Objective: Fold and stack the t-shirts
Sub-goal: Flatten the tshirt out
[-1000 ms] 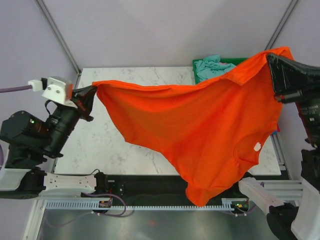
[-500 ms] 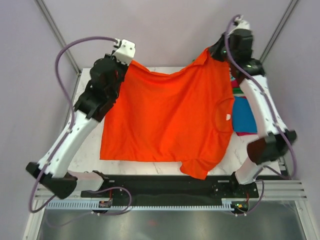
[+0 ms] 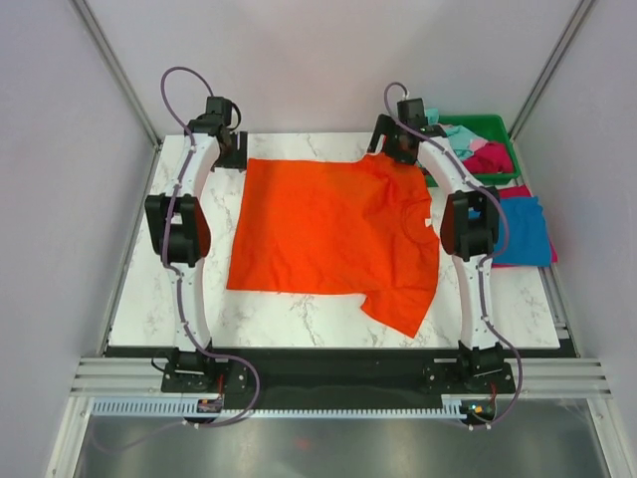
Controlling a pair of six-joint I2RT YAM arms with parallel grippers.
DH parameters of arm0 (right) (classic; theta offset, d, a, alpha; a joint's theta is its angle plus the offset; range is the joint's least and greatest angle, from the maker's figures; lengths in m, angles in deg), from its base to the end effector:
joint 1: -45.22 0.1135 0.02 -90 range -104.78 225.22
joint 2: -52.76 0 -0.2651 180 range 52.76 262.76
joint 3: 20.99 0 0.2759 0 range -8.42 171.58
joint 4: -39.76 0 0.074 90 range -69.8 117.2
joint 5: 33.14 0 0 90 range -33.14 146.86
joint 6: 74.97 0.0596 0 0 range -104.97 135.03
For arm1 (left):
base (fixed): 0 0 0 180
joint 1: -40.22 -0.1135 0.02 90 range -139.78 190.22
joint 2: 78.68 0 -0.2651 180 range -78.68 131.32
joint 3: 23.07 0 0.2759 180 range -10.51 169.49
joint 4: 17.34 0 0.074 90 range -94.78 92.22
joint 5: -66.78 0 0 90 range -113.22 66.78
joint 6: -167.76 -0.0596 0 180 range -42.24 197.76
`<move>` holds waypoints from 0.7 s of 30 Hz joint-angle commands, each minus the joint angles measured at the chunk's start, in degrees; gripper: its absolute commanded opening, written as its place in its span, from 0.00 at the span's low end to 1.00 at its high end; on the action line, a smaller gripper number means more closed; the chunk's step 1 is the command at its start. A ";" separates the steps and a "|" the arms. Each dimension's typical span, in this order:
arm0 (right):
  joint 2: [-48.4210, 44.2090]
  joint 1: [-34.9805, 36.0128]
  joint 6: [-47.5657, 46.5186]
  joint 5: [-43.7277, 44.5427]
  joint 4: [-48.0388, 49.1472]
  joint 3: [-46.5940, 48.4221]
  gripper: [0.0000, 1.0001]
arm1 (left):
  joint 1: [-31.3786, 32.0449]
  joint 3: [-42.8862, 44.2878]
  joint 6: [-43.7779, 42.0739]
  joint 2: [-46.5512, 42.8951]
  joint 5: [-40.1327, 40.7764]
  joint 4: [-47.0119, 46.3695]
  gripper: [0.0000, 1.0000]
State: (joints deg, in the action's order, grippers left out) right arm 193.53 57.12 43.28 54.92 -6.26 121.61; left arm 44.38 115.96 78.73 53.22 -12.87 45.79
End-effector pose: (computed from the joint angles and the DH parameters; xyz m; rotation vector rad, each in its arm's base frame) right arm 0.5836 0.1251 0.1969 0.3208 2.3524 0.3821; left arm 0.5443 -0.0289 0.2351 0.0004 2.5357 0.1947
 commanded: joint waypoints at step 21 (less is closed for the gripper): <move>-53.64 11.21 -3.91 -0.44 15.78 -49.95 0.98 | 2.87 -30.69 24.51 -12.29 -22.65 -26.13 0.76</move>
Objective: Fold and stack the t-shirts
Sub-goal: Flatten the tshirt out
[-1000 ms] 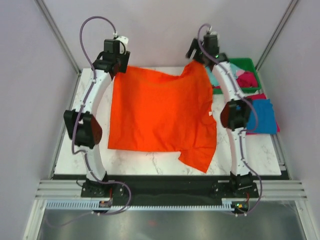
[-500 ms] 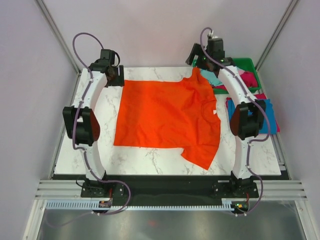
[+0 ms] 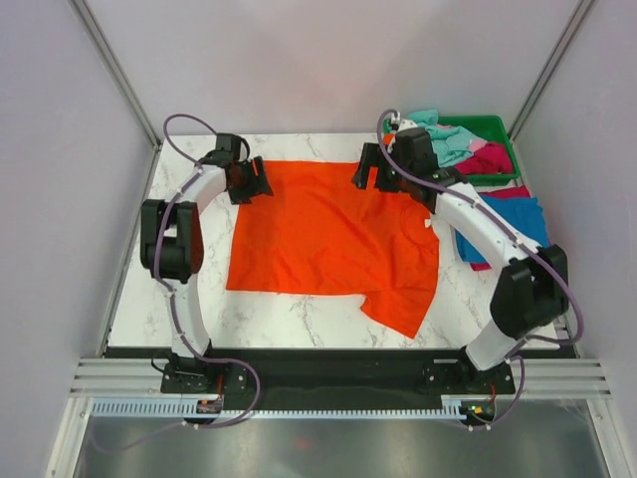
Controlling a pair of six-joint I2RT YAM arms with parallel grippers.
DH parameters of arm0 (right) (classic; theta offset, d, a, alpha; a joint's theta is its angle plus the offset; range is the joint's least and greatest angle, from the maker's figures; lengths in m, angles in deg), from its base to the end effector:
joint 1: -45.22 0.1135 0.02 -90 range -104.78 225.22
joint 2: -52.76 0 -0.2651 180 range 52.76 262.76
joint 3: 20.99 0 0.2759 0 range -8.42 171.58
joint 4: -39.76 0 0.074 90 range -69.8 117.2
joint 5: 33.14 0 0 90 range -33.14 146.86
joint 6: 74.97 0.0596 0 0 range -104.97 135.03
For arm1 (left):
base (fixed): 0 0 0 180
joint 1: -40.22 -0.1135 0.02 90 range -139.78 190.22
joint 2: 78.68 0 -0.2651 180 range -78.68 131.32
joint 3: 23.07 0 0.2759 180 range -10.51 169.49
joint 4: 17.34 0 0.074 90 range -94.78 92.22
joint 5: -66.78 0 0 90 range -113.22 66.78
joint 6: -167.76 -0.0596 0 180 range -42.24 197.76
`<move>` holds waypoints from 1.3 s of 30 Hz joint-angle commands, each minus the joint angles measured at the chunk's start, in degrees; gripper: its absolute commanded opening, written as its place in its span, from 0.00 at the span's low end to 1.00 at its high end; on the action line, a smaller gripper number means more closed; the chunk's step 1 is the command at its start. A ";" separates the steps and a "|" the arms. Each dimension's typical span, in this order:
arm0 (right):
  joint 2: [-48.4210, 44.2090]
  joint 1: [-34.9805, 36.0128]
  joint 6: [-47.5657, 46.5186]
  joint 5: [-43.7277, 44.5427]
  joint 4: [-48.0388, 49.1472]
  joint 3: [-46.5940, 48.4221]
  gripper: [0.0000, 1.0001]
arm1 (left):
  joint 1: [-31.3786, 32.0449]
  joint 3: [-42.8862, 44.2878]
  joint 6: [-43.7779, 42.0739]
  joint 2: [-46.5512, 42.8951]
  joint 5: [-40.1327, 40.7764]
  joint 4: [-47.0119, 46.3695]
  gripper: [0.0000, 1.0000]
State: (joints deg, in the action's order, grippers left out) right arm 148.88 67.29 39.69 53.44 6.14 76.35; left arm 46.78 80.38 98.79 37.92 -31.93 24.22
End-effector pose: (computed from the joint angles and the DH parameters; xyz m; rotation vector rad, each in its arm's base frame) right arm 0.4035 0.1674 0.3114 0.0135 2.1840 0.5360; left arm 0.4800 -0.0643 0.1793 -0.2601 2.5400 -0.3824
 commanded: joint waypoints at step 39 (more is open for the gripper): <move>-16.92 2.63 -0.50 0.61 6.65 -22.54 0.98 | -12.19 9.83 -0.65 4.38 2.20 3.96 0.78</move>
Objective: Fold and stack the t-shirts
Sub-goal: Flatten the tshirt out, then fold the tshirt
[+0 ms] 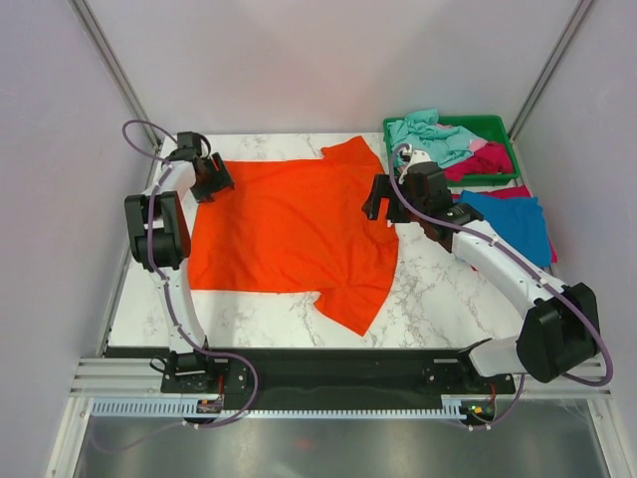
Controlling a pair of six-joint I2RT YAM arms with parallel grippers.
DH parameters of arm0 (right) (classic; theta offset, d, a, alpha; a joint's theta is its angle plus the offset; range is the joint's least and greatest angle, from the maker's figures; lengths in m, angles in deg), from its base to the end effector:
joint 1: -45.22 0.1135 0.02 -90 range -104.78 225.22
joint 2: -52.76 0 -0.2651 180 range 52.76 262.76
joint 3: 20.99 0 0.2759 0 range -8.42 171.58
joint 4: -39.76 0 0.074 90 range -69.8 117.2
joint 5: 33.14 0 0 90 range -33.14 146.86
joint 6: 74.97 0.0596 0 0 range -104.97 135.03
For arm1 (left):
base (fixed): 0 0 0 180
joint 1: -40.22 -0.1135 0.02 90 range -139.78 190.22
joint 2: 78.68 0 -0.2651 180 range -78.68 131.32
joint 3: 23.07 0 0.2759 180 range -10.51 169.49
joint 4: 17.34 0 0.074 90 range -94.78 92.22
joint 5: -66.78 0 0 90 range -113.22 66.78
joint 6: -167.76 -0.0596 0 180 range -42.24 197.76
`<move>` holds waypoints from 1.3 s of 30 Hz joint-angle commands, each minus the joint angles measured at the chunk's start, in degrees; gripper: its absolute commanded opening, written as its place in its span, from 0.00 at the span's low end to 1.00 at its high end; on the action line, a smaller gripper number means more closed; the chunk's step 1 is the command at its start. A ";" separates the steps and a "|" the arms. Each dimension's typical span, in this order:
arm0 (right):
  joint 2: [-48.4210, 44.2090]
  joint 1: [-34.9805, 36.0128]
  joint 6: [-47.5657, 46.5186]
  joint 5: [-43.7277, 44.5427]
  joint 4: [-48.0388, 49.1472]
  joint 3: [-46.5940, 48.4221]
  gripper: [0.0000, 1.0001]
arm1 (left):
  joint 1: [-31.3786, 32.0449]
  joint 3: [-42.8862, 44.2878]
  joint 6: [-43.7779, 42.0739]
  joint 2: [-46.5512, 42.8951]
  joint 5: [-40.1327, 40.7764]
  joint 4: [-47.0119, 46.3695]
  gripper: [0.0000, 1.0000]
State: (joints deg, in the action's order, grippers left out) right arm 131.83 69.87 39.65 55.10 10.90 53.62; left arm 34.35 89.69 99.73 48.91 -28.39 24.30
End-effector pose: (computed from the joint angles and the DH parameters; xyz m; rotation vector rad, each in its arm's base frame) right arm 0.3232 0.1503 0.2790 -0.0188 2.2000 0.5253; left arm 0.5199 0.0481 0.1418 -0.5833 2.4987 -0.2229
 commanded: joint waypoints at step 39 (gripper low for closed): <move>-6.56 3.13 0.08 -5.62 7.77 -17.48 0.98 | -17.16 -70.67 23.99 -58.51 10.62 -12.90 0.56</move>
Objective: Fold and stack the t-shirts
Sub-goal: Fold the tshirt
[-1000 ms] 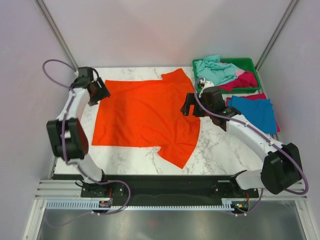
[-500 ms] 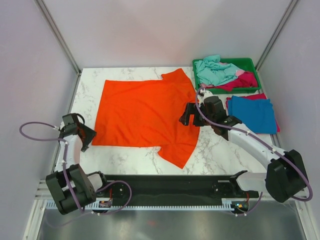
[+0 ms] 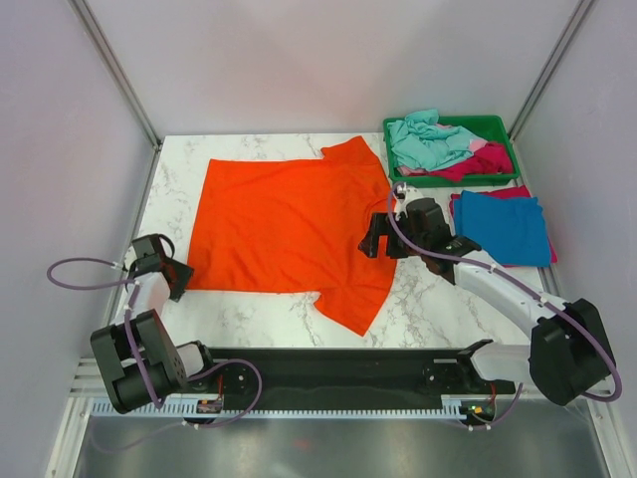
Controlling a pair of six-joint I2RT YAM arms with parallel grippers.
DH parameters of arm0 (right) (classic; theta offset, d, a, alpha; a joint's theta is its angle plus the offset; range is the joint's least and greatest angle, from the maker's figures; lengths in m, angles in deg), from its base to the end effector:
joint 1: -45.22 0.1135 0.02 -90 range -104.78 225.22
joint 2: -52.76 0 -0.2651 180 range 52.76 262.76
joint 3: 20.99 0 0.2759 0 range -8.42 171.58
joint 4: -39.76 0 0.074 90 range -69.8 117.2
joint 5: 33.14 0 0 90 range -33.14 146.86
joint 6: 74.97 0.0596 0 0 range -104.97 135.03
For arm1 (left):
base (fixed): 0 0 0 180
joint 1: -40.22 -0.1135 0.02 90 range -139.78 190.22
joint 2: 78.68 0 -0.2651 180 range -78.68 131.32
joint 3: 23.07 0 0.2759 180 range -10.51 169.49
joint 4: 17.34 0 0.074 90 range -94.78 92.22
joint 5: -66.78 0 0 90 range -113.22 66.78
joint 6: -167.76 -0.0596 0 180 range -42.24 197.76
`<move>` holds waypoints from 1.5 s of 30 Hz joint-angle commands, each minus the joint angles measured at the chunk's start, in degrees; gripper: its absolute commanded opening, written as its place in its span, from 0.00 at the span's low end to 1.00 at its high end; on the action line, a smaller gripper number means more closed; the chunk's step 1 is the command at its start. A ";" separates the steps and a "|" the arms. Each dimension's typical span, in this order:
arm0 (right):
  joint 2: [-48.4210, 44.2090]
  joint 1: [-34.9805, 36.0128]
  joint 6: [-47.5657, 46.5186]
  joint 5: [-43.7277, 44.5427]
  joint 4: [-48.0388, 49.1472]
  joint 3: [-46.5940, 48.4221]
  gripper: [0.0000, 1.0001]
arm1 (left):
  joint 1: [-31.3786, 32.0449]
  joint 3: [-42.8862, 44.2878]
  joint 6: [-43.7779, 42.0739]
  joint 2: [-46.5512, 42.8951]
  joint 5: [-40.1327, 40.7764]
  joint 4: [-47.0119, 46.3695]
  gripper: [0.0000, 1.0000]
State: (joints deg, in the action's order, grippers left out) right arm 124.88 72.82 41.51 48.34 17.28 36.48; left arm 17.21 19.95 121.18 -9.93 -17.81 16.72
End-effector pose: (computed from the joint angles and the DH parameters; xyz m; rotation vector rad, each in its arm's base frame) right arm 0.2720 0.1522 0.2158 -0.1075 2.2954 0.6714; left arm 0.2183 0.0988 0.1256 -1.4556 2.1625 -0.0034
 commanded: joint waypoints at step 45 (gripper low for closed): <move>10.23 38.23 32.41 24.33 -14.96 -4.65 0.95 | 1.03 -5.50 4.22 -11.88 -8.22 -10.77 0.02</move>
State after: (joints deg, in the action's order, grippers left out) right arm 131.98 109.73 70.34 69.92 3.01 30.73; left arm 18.22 14.33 123.36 -20.72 -24.32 6.23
